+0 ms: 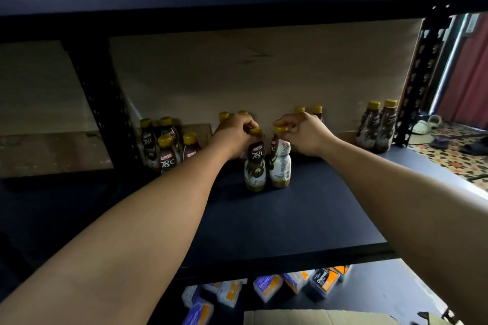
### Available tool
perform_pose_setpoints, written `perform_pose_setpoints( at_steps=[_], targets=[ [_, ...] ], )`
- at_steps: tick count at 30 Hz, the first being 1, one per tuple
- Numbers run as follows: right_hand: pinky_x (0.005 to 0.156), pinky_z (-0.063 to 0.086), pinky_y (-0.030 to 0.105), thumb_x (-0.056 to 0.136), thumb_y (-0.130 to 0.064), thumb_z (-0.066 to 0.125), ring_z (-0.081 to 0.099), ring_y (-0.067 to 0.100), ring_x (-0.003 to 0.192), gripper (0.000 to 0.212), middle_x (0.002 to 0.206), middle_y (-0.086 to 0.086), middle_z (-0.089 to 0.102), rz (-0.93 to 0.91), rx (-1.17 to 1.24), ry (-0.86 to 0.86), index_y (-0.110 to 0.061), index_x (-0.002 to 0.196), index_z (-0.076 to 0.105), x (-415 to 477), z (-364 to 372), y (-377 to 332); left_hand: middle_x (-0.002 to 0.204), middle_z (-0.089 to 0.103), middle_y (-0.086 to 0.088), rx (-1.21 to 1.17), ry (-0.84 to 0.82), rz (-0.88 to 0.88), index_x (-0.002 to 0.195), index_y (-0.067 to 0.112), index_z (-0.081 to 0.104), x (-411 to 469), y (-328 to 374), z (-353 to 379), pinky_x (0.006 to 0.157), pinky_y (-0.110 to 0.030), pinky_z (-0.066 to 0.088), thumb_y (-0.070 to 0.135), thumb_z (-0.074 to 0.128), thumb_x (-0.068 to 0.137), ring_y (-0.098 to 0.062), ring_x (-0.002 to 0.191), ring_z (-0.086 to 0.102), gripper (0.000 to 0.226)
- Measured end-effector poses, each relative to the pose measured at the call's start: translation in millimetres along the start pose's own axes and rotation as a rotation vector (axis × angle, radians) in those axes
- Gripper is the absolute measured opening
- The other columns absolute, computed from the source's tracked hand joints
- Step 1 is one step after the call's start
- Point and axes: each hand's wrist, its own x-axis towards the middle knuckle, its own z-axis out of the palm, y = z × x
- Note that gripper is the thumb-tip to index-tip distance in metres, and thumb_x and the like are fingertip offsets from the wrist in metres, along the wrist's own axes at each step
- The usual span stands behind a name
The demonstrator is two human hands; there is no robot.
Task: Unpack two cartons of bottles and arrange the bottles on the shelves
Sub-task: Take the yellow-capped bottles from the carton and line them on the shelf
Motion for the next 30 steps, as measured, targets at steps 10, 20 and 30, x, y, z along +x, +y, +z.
perform_pose_setpoints(
  at_steps=[10, 20, 30],
  targets=[
    [0.064, 0.033, -0.002, 0.089, -0.024, 0.076, 0.056, 0.006, 0.099, 0.025, 0.104, -0.011, 0.068, 0.041, 0.025, 0.037, -0.025, 0.115, 0.075, 2.6, 1.3, -11.9, 0.105, 0.068, 0.007, -0.045, 0.014, 0.017, 0.105, 0.03, 0.069, -6.0, -3.1, 3.3, 0.084, -0.029, 0.052, 0.032, 0.075, 0.087, -0.01, 0.094, 0.062, 0.019],
    [0.063, 0.025, -0.01, 0.09, -0.027, 0.076, 0.048, 0.002, 0.101, 0.029, 0.124, -0.004, 0.069, 0.036, 0.032, 0.061, -0.021, 0.119, 0.076, -1.2, 1.6, -16.2, 0.109, 0.065, 0.01, -0.065, 0.029, 0.047, 0.109, 0.031, 0.071, -5.5, -8.9, 3.0, 0.068, -0.016, 0.042, 0.035, 0.075, 0.087, -0.006, 0.092, 0.059, 0.022],
    [0.063, 0.025, -0.011, 0.097, -0.026, 0.066, 0.048, -0.001, 0.103, 0.028, 0.127, -0.006, 0.07, 0.018, 0.003, -0.003, -0.028, 0.124, 0.073, 0.5, -0.6, -14.2, 0.114, 0.065, 0.007, -0.091, 0.028, 0.051, 0.111, 0.031, 0.069, -5.6, -11.6, 5.8, 0.079, -0.023, 0.043, 0.034, 0.076, 0.087, -0.011, 0.1, 0.06, 0.026]
  ],
)
